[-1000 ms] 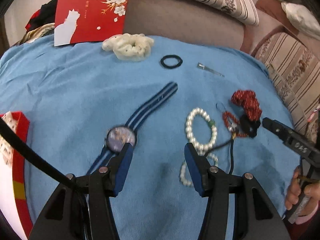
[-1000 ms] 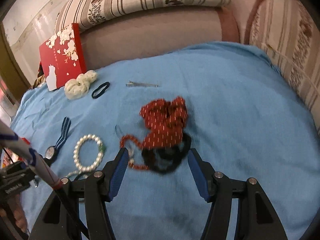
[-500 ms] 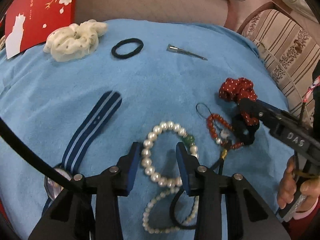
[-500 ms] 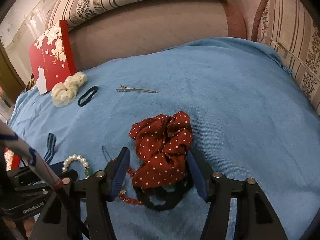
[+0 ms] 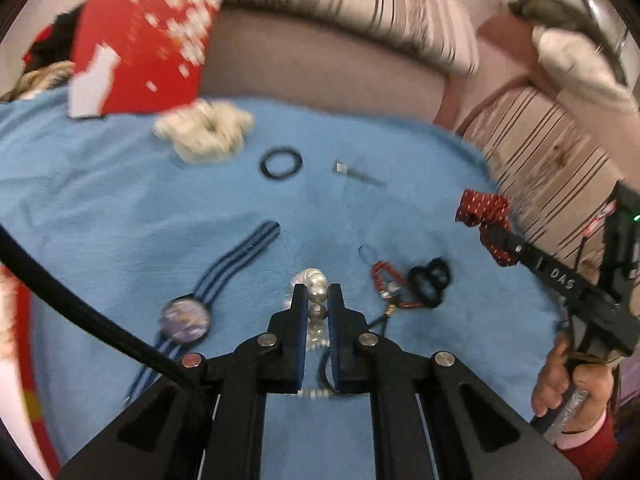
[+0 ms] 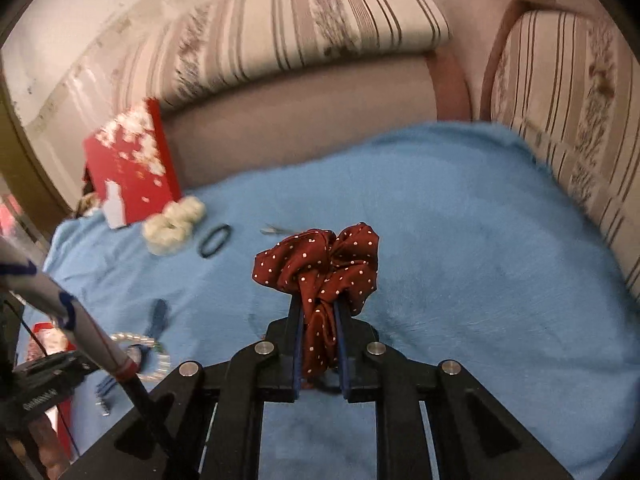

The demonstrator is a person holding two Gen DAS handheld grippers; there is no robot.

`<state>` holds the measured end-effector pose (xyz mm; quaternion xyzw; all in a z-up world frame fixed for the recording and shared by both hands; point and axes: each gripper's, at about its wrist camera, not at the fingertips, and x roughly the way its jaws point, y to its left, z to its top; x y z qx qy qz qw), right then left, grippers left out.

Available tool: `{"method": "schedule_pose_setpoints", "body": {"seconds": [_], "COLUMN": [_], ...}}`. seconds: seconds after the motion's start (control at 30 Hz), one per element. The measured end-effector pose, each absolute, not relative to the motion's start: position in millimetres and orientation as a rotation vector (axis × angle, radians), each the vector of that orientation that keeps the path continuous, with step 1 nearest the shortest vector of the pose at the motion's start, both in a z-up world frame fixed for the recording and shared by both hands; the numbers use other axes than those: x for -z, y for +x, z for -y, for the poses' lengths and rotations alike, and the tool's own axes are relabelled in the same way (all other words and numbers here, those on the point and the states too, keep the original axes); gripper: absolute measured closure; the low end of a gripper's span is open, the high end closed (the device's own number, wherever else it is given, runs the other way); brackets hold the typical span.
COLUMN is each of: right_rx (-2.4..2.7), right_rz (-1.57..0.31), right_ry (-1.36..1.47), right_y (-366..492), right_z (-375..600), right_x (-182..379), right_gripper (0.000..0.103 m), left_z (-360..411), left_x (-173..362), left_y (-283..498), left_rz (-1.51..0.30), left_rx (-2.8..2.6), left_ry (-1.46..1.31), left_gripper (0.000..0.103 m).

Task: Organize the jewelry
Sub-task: 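Grasp the pearl bracelet with the left tool while the right grasps the polka-dot scrunchie, then place the pearl bracelet and polka-dot scrunchie in the tray, opening both tools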

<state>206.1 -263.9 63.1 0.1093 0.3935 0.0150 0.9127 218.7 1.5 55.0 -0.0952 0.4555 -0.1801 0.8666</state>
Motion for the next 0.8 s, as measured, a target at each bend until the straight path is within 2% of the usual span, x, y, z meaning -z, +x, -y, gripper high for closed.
{"method": "schedule_pose_setpoints", "body": {"seconds": [0.17,0.3,0.8], "right_rx": [-0.11,-0.194,-0.535], "right_rz": [-0.778,-0.789,-0.92], "right_ry": [0.167,0.116,-0.076], "right_y": [174.8,157.3,140.4], "right_z": [224.5,176.9,-53.8], "right_x": [-97.9,-104.7,-68.0], "right_gripper": [0.089,0.089,0.088], "left_z": [-53.3,-106.7,-294.6], "left_x": [-95.7,-103.8,-21.1], "left_y": [173.2,141.4,108.6], "left_rz": [-0.878,-0.846,-0.959], "left_rx": [0.297,0.161,-0.124], "left_ry": [-0.21,-0.178,-0.401], "left_gripper": [0.094,0.094,0.094]}}
